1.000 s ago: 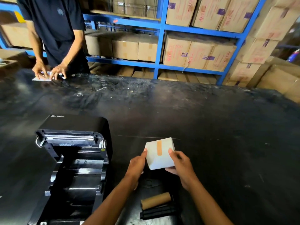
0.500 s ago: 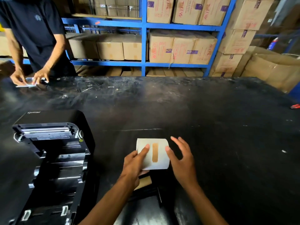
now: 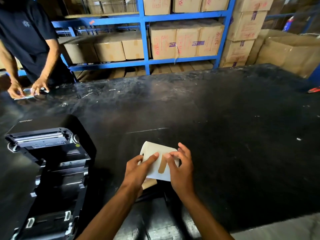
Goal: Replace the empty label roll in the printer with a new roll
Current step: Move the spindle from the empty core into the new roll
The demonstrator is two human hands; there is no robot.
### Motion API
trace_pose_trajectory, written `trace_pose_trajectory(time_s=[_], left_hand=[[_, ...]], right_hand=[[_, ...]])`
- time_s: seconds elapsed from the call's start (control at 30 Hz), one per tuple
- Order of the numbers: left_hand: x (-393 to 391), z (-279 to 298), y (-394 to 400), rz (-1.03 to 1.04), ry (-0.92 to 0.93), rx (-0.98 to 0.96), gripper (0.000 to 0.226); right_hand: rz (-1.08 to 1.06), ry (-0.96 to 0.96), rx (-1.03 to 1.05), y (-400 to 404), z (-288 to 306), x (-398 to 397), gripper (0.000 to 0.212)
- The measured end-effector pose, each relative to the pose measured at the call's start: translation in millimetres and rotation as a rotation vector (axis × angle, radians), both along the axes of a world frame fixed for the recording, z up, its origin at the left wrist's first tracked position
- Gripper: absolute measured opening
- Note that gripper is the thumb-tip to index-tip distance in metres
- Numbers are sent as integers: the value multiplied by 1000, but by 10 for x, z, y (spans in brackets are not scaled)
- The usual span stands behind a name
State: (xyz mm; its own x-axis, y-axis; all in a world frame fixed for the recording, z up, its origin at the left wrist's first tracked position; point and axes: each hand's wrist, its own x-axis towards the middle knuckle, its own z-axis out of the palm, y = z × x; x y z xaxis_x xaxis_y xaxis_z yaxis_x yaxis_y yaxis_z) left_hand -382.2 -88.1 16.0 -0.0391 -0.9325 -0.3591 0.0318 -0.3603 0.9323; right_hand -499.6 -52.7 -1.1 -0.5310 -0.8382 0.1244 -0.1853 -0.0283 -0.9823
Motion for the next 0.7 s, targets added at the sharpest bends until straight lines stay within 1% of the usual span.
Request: trace_pose_trajectory(time_s=[0.13,0.27,0.37,0.4,0.43,0.5,0.57,0.6,0.7], left_hand=[[-15,-20,-10,40,75,98,29],[-4,-86,-27,129,140,230,32],[55,-152,-26,200,179,280,31],[88,-178,-26,216,193,288,31],[125,-202,-26,225,202,293,32],[199,-233,-19,229,203,299,32],[270,-246,-4,228,205,303,33],[300,-244,2,226,209,308,33],[366,-206,17,216,219,313,37]], right_hand=[[-14,-72,-29,131,-44,-61,13],[-37,-136,-45,288,-214,-82,15],[-70,-158,-76,341,-323,-163,18],[-62,-111,-40,339,-392,-225,19],[-45,-24,36,334,-487,-298,20],[18,189,277,329,-722,-424,22],[99,329,453,348,-977,-494,19],[140,399,483,363,-1095,-508,18],[212,608,446,395,-1309,-521,11]])
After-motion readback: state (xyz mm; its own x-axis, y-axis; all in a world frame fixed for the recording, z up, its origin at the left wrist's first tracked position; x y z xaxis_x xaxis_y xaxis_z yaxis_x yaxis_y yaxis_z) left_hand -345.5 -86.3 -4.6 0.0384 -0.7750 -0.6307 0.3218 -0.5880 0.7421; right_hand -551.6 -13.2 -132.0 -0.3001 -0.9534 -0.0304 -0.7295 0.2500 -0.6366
